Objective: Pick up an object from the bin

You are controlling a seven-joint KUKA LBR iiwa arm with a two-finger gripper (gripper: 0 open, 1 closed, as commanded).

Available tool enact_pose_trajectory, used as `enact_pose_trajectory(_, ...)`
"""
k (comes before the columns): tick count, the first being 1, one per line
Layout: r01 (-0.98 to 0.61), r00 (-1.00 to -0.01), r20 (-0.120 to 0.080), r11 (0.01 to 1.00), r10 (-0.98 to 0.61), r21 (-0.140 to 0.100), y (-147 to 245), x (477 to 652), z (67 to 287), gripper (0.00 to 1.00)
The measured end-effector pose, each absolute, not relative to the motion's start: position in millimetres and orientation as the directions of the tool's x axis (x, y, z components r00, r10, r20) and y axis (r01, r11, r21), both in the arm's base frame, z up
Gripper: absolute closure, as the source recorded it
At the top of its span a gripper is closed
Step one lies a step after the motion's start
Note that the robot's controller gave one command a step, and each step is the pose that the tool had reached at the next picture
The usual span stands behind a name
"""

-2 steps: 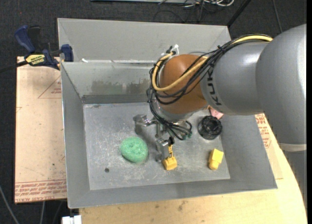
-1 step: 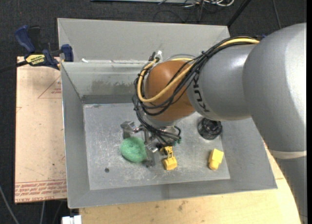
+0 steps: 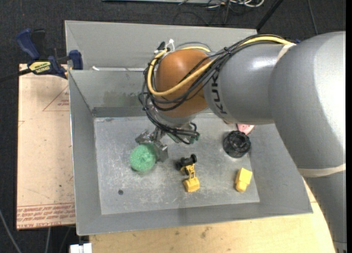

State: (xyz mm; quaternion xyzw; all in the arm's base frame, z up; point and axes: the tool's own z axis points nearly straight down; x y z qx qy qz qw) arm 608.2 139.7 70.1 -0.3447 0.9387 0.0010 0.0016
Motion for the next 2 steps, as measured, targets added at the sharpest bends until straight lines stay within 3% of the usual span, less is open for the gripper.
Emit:
enact_pose_trajectory(1,-0.647,-0.762,-0.004,0.762,-0.647,0.001,140,608.2,70,1.0)
enact_pose_trajectory(2,-0.641,-0.767,0.004,0.767,-0.641,0.005,131,611.9,109,1.0)
